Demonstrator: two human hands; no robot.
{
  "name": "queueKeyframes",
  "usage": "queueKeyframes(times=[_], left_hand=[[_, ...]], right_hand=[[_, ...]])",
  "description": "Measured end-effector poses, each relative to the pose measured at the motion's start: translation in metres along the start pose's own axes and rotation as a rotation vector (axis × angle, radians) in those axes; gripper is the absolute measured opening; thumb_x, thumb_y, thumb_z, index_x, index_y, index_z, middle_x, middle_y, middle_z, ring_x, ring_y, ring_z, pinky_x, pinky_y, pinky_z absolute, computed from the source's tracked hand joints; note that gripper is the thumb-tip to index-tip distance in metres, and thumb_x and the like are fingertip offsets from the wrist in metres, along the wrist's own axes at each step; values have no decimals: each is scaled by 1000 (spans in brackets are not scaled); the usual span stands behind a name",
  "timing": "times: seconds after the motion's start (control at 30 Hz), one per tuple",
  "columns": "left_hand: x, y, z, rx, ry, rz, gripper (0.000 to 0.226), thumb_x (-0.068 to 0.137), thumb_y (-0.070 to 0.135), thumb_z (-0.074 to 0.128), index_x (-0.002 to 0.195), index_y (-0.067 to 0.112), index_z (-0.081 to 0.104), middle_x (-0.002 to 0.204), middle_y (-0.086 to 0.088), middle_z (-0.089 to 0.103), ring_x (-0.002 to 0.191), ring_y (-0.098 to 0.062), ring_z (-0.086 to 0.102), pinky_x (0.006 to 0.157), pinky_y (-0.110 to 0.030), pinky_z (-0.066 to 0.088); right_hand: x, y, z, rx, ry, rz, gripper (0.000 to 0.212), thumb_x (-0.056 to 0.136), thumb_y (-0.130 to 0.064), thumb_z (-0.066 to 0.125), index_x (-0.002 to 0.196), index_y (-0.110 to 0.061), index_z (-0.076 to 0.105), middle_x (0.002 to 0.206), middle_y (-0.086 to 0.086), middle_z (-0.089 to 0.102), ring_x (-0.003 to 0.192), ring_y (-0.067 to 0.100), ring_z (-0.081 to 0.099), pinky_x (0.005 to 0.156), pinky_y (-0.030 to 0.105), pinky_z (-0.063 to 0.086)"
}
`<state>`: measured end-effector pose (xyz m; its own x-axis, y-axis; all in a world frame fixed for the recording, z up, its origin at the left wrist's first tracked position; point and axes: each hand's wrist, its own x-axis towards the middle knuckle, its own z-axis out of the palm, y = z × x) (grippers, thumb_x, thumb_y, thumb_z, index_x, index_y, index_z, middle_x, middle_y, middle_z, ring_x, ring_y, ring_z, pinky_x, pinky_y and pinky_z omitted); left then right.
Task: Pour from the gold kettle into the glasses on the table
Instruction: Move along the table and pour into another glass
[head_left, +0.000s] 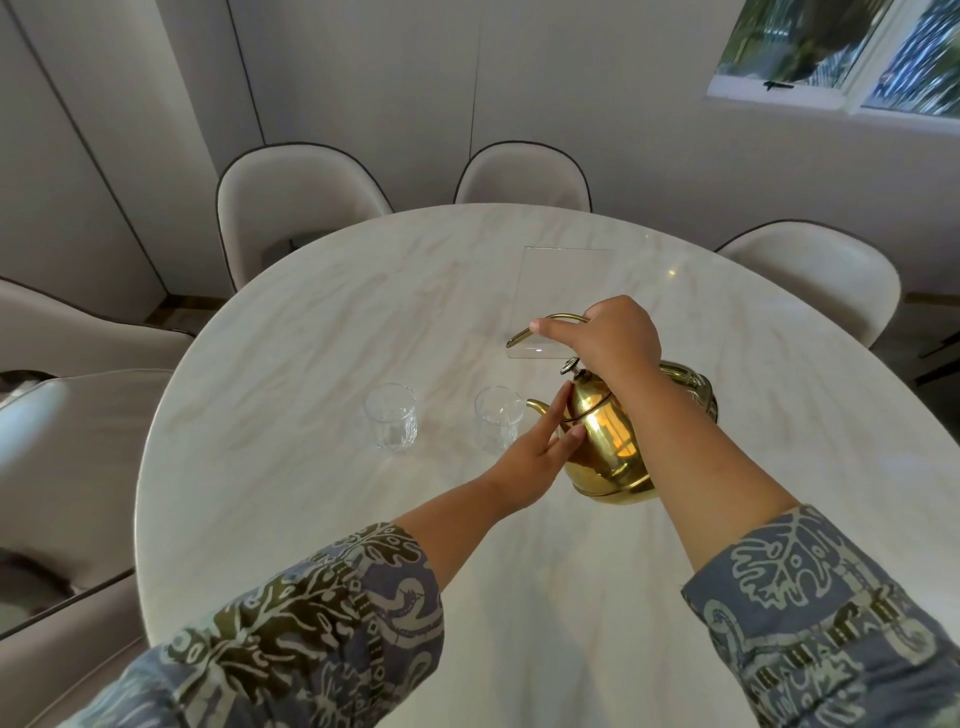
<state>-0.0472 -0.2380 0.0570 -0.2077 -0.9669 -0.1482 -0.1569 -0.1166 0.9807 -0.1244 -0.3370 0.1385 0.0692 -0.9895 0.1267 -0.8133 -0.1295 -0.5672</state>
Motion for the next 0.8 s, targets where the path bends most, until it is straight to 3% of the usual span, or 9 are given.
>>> queueKeyframes(times=[0.23,0.8], left_hand=[[3,-2,1,-1,25,-6,57,100,37,30,148,36,1,152,1,29,139,-15,28,102,-18,22],[8,-2,1,-21,40,7,56,99,40,29,147,39,-1,155,2,22,140,-18,26,102,-21,23]], right_hand=[[4,1,1,-38,-6,1,62,70,-61,71,54,-13,36,51,1,37,48,15,36,49,27,24],[7,-6,-3,-51,-28,-31,61,72,-57,72,52,-12,35,50,0,34,45,15,33,47,26,22]])
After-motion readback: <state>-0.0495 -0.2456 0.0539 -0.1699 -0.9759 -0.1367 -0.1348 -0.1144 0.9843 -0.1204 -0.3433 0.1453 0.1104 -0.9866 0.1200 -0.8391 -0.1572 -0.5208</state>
